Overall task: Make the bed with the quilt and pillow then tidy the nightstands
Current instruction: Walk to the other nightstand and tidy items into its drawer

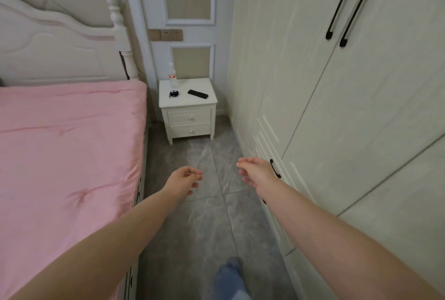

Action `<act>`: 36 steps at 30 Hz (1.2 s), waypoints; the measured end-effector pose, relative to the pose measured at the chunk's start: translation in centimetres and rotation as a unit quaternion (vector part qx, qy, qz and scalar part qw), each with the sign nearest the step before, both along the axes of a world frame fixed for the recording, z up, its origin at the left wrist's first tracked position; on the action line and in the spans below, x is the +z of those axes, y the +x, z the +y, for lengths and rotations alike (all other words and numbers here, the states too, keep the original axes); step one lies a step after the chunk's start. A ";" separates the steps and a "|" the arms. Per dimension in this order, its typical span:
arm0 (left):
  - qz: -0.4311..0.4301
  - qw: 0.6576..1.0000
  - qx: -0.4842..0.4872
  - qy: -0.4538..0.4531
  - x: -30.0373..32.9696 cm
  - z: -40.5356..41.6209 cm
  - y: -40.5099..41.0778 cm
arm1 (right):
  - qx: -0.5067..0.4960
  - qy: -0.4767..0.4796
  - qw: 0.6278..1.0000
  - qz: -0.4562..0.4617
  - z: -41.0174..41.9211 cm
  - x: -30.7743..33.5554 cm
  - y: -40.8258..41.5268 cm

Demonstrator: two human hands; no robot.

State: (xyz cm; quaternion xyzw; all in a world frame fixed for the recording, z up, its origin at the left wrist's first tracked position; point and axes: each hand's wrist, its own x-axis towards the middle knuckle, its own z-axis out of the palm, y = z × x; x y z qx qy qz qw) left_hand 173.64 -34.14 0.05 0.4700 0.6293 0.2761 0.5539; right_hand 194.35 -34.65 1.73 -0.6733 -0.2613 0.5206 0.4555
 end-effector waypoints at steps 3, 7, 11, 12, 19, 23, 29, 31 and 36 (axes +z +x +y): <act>-0.004 1.000 0.026 -0.001 -0.1 4.9 -0.1 | 0.026 -0.004 1.000 0.010 5.1 -0.8 -0.4; 0.009 0.998 0.060 0.013 -0.2 13.1 -0.4 | 0.053 -0.003 0.998 0.016 12.7 -1.0 0.8; 0.013 0.993 0.117 0.001 0.4 20.5 0.1 | 0.067 -0.015 0.998 0.010 21.0 -0.8 3.0; 0.011 0.992 0.128 0.002 0.4 22.2 0.2 | 0.079 -0.015 0.997 0.008 23.5 -0.7 3.2; 0.016 0.991 0.131 -0.002 -0.4 29.6 -1.6 | 0.164 -0.037 0.985 0.038 35.6 -2.2 -1.7; 0.026 0.990 0.137 0.004 -1.8 35.1 -5.0 | 0.203 -0.087 0.974 0.056 41.1 -4.1 -5.5; 0.004 0.987 0.163 0.002 -1.6 46.1 -9.3 | 0.119 -0.116 0.986 0.033 51.6 -4.4 -7.9; 0.004 0.989 0.145 -0.015 -1.3 48.1 -9.8 | 0.123 -0.125 0.983 0.054 53.6 -3.7 -8.6; 0.016 0.993 0.110 -0.045 -2.0 55.4 -11.1 | 0.175 -0.120 0.972 0.099 59.2 -2.9 -11.0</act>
